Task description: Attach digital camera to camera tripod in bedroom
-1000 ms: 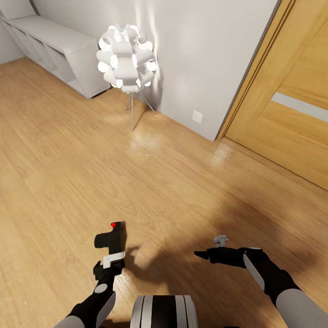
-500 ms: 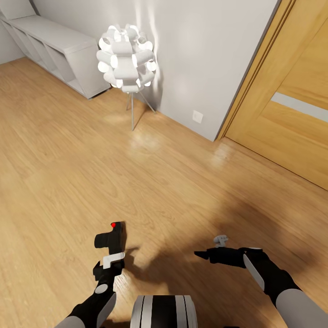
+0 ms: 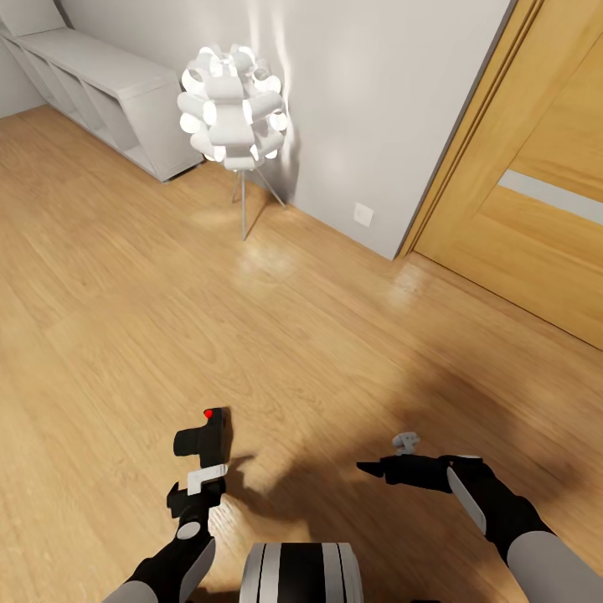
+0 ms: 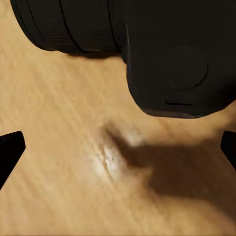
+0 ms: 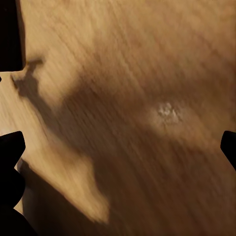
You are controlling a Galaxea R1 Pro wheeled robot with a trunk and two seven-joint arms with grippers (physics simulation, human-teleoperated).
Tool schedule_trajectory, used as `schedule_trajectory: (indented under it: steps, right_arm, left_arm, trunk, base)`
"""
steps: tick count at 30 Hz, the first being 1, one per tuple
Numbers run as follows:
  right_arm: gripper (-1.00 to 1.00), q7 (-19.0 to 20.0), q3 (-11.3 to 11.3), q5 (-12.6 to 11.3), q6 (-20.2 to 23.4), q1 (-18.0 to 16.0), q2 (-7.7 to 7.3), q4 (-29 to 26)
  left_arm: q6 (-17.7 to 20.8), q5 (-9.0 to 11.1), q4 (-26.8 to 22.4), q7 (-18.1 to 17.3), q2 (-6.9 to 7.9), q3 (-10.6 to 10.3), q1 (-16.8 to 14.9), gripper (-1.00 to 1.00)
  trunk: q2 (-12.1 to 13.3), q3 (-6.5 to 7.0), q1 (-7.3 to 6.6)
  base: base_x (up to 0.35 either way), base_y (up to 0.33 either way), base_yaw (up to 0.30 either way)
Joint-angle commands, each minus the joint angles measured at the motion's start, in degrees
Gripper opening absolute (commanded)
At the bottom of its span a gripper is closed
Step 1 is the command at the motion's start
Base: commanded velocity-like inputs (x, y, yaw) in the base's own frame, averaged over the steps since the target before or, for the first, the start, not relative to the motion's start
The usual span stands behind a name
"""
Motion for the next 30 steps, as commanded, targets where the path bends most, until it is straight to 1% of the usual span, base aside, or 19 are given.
schedule_trajectory:
  steps: [1,16,20,25,30]
  right_arm:
    - [1.00,-0.1,0.2,-0.6,0.4,0.0,-0.07,0.0]
    - [1.00,0.0,0.2,-0.6,0.4,0.0,-0.07,0.0]
    - [1.00,0.0,0.2,-0.6,0.4,0.0,-0.07,0.0]
    - [1.00,0.1,0.2,-0.6,0.4,0.0,-0.07,0.0]
    - [1.00,0.2,0.2,-0.6,0.4,0.0,-0.08,0.0]
  left_arm:
    - [-0.3,0.6,0.0,0.4,0.03,-0.5,0.0,1.00]
    - [-0.2,0.6,-0.4,0.2,-0.14,-0.5,0.0,1.00]
    - [-0.2,0.6,-0.4,0.0,-0.78,-0.5,0.0,1.00]
    - [-0.2,0.6,-0.4,-0.1,-1.92,-0.5,0.0,1.00]
    - [-0.2,0.6,-0.4,-0.1,-2.31,-0.6,0.0,1.00]
  trunk:
    - [0.0,-0.03,-0.01]
    - [0.0,-0.03,-0.01]
    - [0.0,-0.03,-0.01]
    - [0.0,-0.03,-0.01]
    - [0.0,-0.03,-0.01]
  base:
    - [0.000,0.000,0.000]
    - [0.000,0.000,0.000]
    - [0.000,0.000,0.000]
    - [0.000,0.000,0.000]
    - [0.000,0.000,0.000]
